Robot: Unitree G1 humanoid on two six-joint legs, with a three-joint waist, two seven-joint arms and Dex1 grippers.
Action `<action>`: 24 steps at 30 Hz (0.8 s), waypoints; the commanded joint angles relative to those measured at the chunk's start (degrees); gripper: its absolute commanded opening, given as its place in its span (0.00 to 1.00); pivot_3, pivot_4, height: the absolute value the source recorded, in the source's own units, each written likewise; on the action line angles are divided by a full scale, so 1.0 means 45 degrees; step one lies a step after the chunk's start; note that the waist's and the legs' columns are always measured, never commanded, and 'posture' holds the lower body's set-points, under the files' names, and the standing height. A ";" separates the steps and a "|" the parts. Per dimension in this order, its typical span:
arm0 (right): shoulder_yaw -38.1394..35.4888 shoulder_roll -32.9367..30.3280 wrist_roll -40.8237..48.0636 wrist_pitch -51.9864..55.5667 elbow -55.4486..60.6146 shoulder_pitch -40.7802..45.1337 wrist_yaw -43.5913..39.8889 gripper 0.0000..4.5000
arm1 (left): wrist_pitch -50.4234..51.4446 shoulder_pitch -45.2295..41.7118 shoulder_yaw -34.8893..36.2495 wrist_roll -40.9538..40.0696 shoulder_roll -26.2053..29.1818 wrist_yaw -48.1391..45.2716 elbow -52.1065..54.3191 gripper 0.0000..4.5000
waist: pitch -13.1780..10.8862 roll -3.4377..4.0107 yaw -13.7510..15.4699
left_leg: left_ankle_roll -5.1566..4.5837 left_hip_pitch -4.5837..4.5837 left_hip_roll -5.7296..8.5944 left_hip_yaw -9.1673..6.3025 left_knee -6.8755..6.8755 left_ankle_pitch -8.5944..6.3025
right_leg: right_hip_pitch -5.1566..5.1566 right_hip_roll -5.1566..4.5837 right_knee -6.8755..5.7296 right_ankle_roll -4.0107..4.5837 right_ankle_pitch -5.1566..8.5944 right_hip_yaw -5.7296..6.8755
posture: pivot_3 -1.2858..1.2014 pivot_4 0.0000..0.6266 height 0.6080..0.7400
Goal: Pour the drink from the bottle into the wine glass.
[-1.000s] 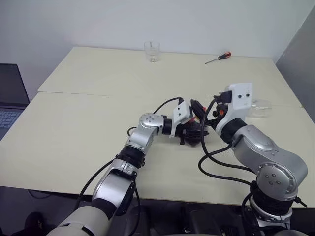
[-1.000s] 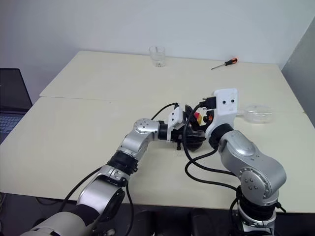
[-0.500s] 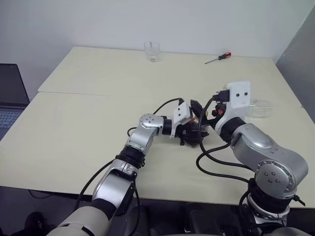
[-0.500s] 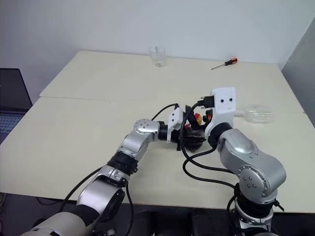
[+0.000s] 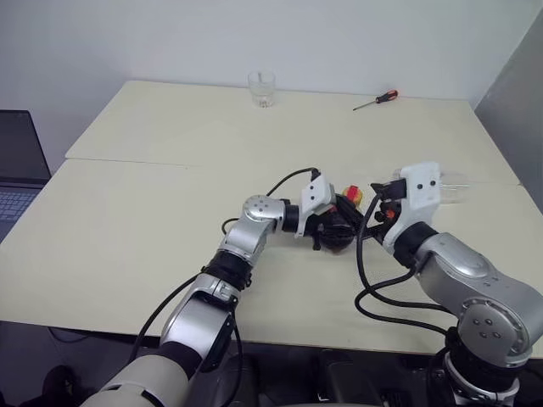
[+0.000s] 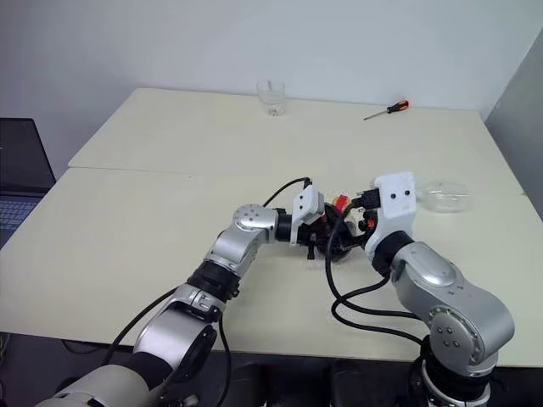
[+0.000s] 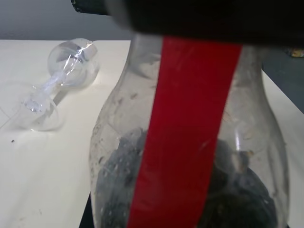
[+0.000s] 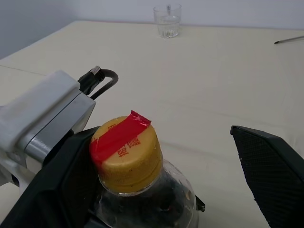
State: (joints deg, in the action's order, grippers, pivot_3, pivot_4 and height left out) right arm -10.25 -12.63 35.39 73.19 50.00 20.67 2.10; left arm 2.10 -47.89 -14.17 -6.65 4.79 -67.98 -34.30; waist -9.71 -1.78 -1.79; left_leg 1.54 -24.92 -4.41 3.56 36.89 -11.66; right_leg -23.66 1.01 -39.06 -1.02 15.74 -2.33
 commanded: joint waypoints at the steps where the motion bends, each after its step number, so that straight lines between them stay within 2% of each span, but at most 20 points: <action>1: -0.0768 -0.0316 0.0129 -0.0247 0.0671 -0.0285 -0.0244 1.00 | -0.0270 -0.0300 0.0250 -0.0300 -0.0034 0.0047 0.0317 0.28 | 0.0000 0.0000 0.0001 | 0.0000 0.0000 0.0000 0.0001 -0.0002 0.0000 | 0.0000 0.0000 0.0003 0.0000 0.0000 0.0000 | 0.52 0.24 1.00; 8: -0.2053 -0.1086 0.0488 -0.0505 0.0913 -0.0981 -0.0816 1.00 | -0.0277 -0.0349 0.0236 -0.0286 -0.0066 0.0032 0.0263 0.28 | 0.0000 -0.0001 0.0004 | 0.0000 -0.0001 0.0001 -0.0001 -0.0002 0.0000 | 0.0001 -0.0002 0.0004 0.0000 0.0001 0.0001 | 0.52 0.24 1.00; 16: -0.3535 -0.2656 0.2853 -0.0848 0.1364 -0.2615 -0.2744 1.00 | -0.0312 -0.0421 0.0248 -0.0306 -0.0021 0.0027 0.0185 0.28 | -0.0002 -0.0003 -0.0022 | -0.0001 0.0005 0.0011 -0.0001 -0.0003 -0.0001 | 0.0007 -0.0005 0.0009 0.0000 0.0001 -0.0003 | 0.52 0.24 1.00; 20: -0.3635 -0.2899 0.3885 -0.1154 0.1303 -0.2440 -0.2696 1.00 | -0.0311 -0.0426 0.0293 -0.0263 -0.0007 0.0025 0.0178 0.28 | -0.0002 -0.0003 -0.0020 | -0.0003 0.0010 0.0013 -0.0029 -0.0003 -0.0001 | 0.0014 0.0003 0.0001 0.0000 0.0001 0.0003 | 0.52 0.24 1.00; 24: -0.2919 -0.2810 0.4548 -0.1342 0.1209 -0.1848 -0.2098 1.00 | -0.0282 -0.0394 0.0307 -0.0254 0.0016 0.0043 0.0233 0.28 | -0.0002 -0.0004 -0.0018 | -0.0002 0.0010 0.0017 -0.0029 -0.0001 -0.0001 | 0.0017 0.0002 0.0005 0.0000 0.0001 -0.0002 | 0.52 0.24 1.00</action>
State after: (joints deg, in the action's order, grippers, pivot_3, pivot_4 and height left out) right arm -24.10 -25.05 54.05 68.73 53.87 11.36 -8.37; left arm 1.92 -48.06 -13.49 -6.68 5.25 -68.05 -34.83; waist -9.72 -1.80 -1.87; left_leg 1.53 -24.87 -4.33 3.42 36.88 -11.67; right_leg -23.58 1.02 -39.03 -1.03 15.75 -2.33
